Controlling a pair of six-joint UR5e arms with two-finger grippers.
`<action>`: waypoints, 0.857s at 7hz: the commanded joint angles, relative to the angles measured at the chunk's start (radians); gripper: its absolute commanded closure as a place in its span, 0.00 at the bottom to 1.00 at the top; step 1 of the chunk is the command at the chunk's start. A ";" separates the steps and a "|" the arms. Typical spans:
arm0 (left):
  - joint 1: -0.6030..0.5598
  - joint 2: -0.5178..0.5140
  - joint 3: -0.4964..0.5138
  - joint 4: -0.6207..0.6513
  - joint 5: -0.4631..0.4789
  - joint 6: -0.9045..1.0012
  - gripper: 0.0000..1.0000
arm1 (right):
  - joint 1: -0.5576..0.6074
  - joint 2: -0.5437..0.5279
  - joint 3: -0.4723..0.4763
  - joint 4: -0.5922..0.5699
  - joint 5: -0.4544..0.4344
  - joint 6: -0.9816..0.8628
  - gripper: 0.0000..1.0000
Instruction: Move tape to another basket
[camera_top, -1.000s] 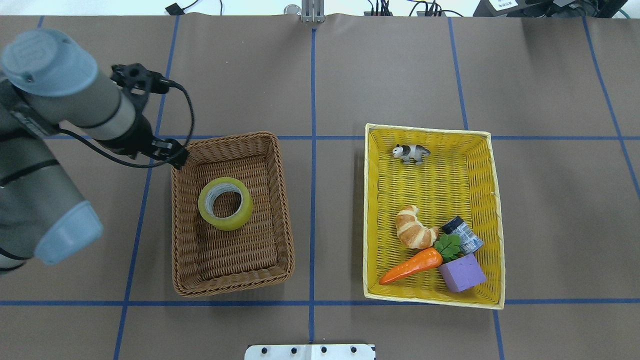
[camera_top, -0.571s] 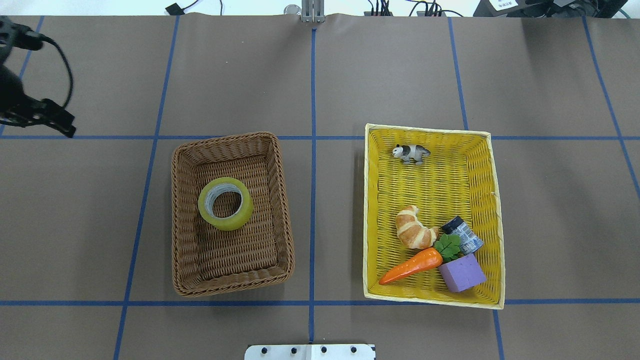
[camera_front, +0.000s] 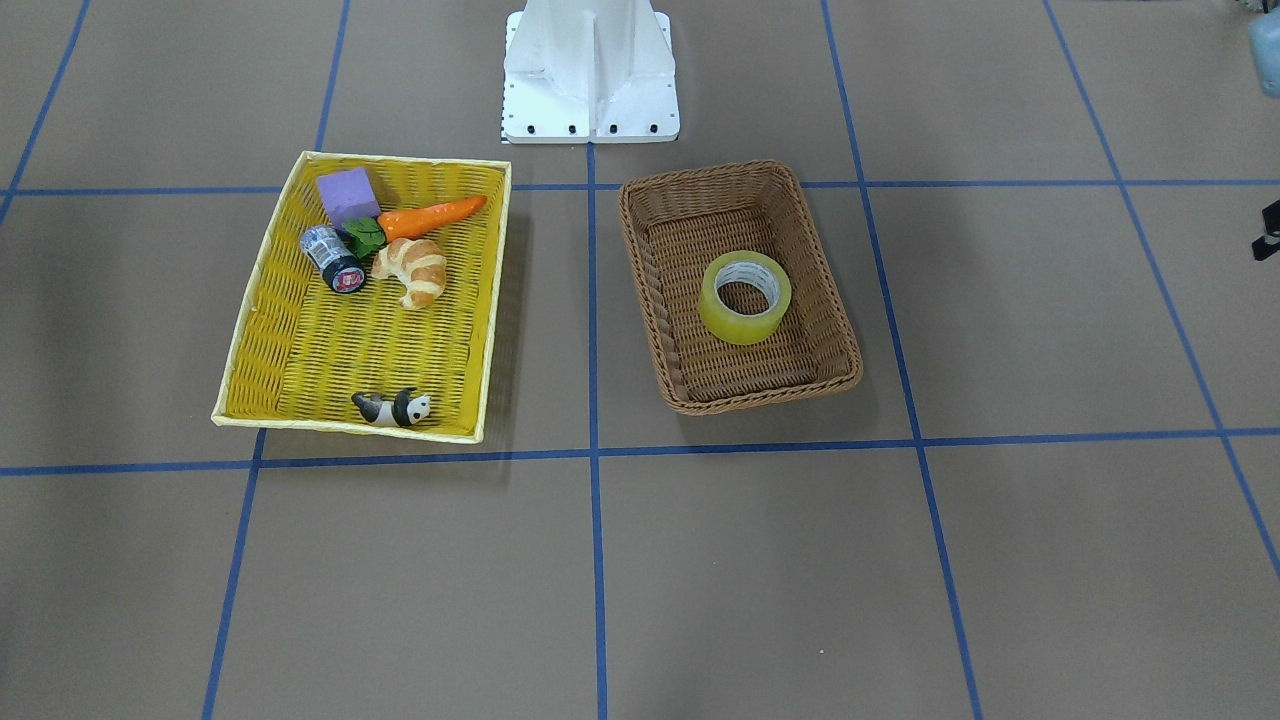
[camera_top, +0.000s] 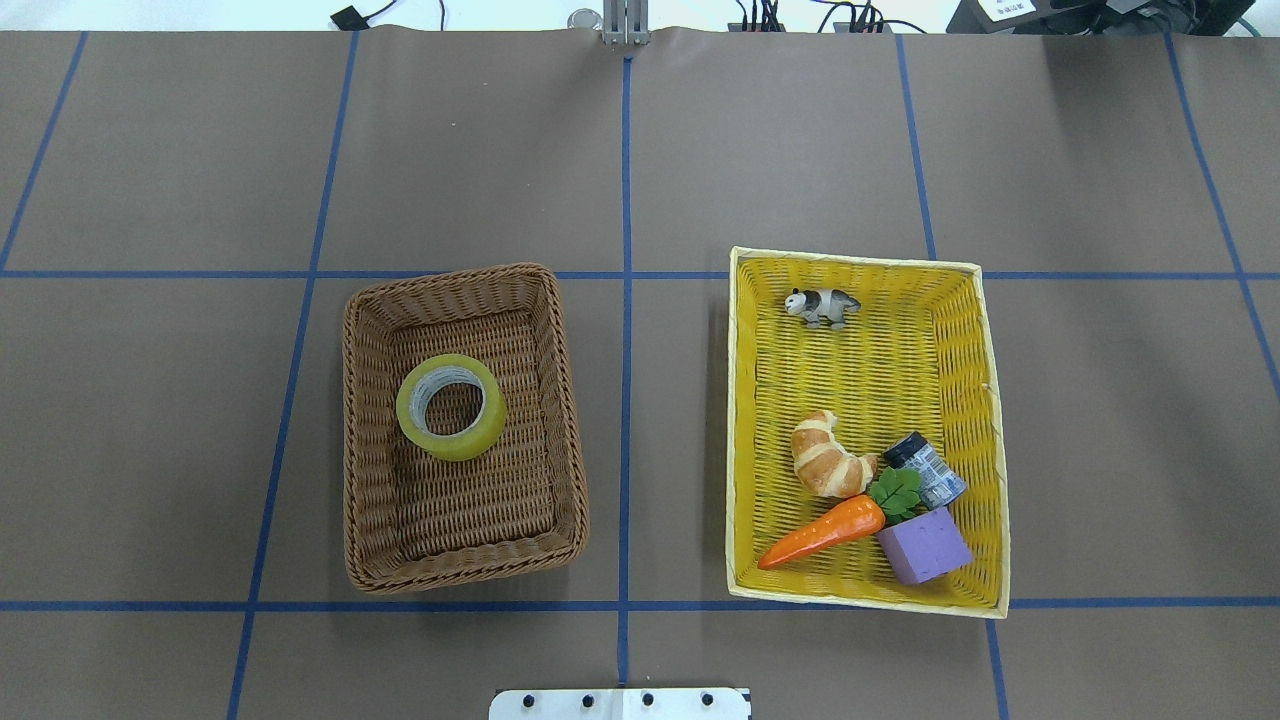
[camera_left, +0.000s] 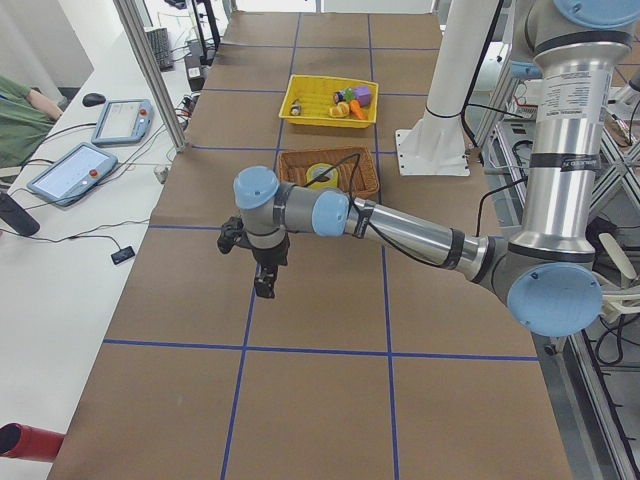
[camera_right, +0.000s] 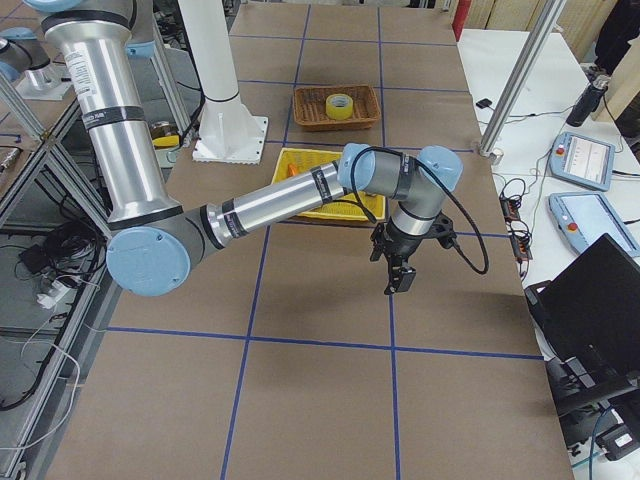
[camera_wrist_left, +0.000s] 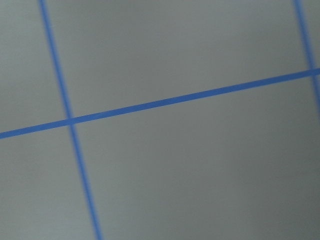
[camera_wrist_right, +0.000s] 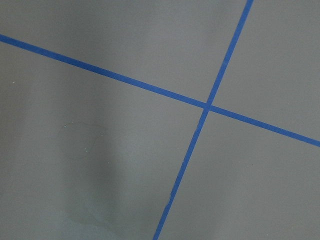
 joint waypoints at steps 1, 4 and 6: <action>-0.048 0.013 0.111 -0.013 0.003 0.086 0.02 | 0.011 -0.096 -0.041 0.154 -0.002 0.005 0.00; -0.081 0.059 0.129 -0.032 -0.009 0.084 0.02 | 0.014 -0.169 -0.135 0.403 0.004 0.078 0.00; -0.085 0.069 0.115 -0.030 -0.010 0.048 0.02 | 0.016 -0.168 -0.137 0.403 0.048 0.137 0.00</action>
